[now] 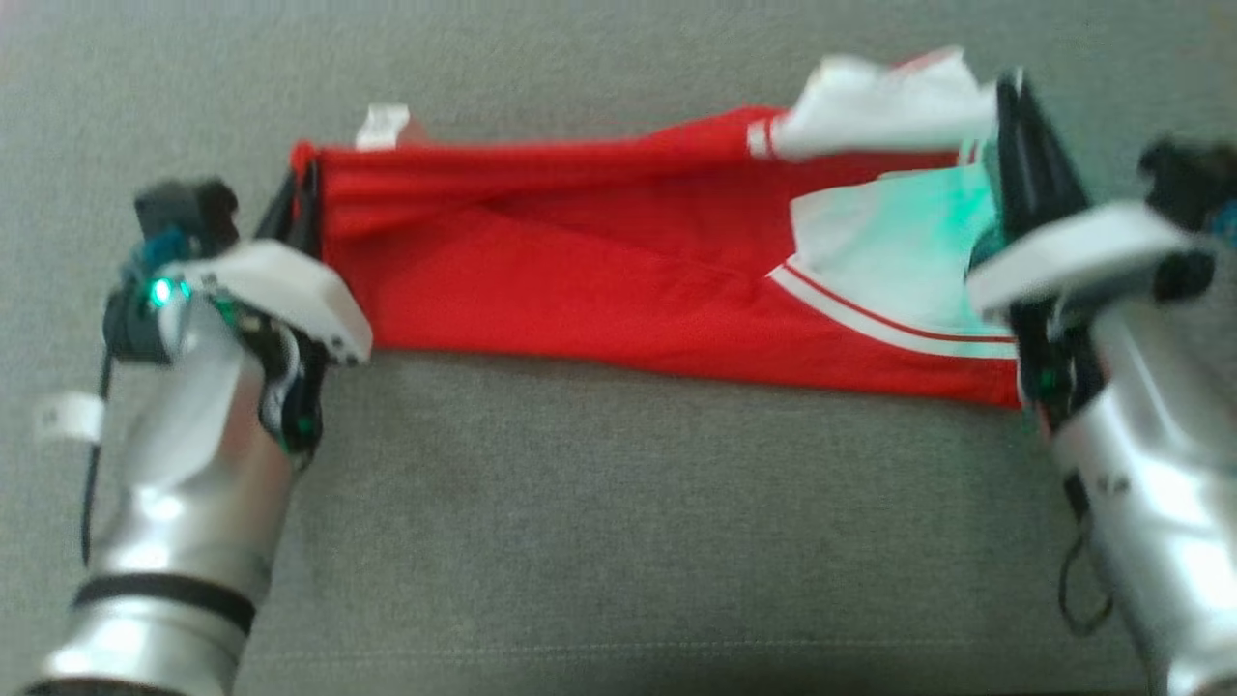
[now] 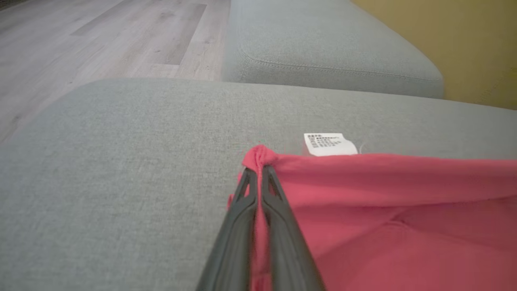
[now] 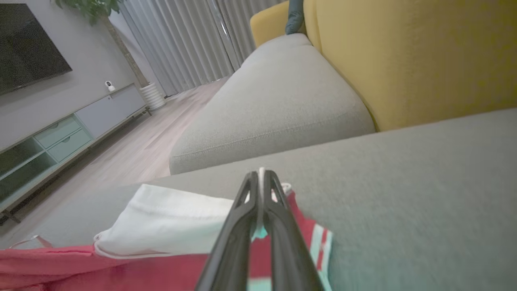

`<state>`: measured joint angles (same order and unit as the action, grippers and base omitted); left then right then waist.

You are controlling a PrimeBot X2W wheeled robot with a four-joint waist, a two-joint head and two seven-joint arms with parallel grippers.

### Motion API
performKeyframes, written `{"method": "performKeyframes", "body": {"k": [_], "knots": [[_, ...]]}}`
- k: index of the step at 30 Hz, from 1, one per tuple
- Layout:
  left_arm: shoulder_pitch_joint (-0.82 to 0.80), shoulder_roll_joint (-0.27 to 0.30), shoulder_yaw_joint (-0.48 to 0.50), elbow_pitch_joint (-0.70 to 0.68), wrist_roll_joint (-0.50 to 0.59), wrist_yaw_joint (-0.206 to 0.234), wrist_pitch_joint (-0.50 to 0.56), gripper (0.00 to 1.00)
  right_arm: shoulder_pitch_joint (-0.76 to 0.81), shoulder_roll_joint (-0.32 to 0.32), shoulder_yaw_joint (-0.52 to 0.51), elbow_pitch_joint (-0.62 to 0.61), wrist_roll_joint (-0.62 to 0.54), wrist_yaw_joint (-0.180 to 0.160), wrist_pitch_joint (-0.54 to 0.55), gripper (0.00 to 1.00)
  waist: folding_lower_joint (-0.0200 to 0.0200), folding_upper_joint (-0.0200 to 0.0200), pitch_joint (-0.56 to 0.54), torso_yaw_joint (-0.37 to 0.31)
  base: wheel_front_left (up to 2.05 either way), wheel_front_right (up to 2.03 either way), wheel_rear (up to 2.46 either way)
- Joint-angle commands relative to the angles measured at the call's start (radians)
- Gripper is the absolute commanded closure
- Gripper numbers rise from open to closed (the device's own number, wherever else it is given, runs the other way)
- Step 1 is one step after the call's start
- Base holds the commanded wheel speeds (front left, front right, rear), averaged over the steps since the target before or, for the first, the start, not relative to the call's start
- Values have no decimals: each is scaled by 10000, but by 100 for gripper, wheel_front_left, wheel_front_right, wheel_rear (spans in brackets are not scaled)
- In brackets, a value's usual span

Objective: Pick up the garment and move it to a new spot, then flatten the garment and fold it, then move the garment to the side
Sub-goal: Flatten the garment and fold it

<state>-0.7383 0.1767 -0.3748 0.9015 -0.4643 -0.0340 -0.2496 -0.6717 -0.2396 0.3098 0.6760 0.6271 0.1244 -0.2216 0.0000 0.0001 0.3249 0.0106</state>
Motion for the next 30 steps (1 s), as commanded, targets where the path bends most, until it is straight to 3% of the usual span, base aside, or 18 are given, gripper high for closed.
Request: {"method": "performKeyframes", "body": {"k": [1,15,16,17,18,19,24,30], "knots": [[60,271,428,-413,110,86,-122,100,379,-56,79,-610,238,63,48,100,0,-1,-249,-147,0,0,0],[1946,-287,1404,-1382,1092,602,-122,100,2817,591,-636,-1797,147,63,687,100,0,-1,-778,-189,0,0,0],[2052,-337,1493,-1512,1166,620,-122,58,2891,652,-711,-1741,53,63,751,100,0,-1,-810,-180,0,0,0],[2165,-390,1581,-1643,1245,640,-122,0,2936,696,-799,-1675,-88,63,789,75,0,-1,-833,-171,0,0,0],[2270,-445,1685,-1825,1349,701,-122,0,2961,735,-890,-1625,-249,63,787,20,0,-1,-861,-148,0,0,0],[2393,-502,1791,-2035,1476,787,-122,0,2984,795,-970,-1595,-362,63,790,0,0,-1,-897,-125,0,0,0],[3251,-840,2403,-3416,2167,1344,-122,0,2997,993,-1419,-1532,-850,63,708,0,0,-1,-1047,55,0,0,0],[4425,-1211,2458,-4561,2549,1377,-122,0,2854,964,-2174,-991,-1608,63,821,0,0,-1,-1188,605,0,0,0]]}}
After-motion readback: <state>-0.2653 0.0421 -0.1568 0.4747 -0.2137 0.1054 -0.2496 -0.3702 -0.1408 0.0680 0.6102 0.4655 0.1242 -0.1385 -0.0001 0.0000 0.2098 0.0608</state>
